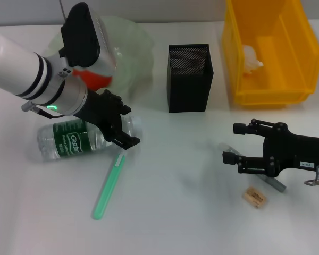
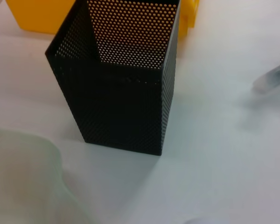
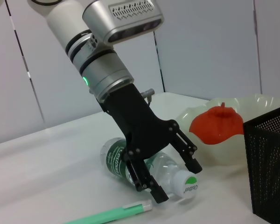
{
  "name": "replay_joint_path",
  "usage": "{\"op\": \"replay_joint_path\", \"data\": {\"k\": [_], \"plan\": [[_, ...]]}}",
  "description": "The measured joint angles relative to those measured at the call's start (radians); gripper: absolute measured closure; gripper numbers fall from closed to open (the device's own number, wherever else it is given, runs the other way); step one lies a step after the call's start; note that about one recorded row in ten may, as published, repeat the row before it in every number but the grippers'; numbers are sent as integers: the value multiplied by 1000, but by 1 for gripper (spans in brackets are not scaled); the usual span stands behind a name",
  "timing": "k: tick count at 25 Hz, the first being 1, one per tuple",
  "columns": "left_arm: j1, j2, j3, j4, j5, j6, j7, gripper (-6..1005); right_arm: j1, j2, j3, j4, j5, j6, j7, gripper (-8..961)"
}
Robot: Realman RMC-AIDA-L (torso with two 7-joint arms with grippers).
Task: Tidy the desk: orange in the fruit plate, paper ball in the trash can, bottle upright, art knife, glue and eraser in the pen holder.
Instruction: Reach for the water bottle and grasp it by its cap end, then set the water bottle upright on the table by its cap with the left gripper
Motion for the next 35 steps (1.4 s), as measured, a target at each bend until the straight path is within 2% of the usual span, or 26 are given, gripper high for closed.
{"op": "replay_joint_path", "data": {"k": [12, 17, 23, 29, 35], "plan": [[-2, 1, 33, 2, 1, -5, -1, 261, -5, 0, 1, 0, 3, -3, 0, 141], [-2, 1, 47, 4, 1, -12, -1, 497, -6, 0, 1, -1, 5, -6, 0, 142], [4, 0, 50, 25, -3, -12, -1, 526, -8, -1, 2, -1, 5, -8, 0, 142], [60, 8, 30, 128, -69, 29, 0, 552, -8, -2, 3, -2, 5, -8, 0, 142], [118, 10, -71, 218, -144, 105, 26, 552, -8, -2, 3, -5, 5, -8, 0, 142]]}}
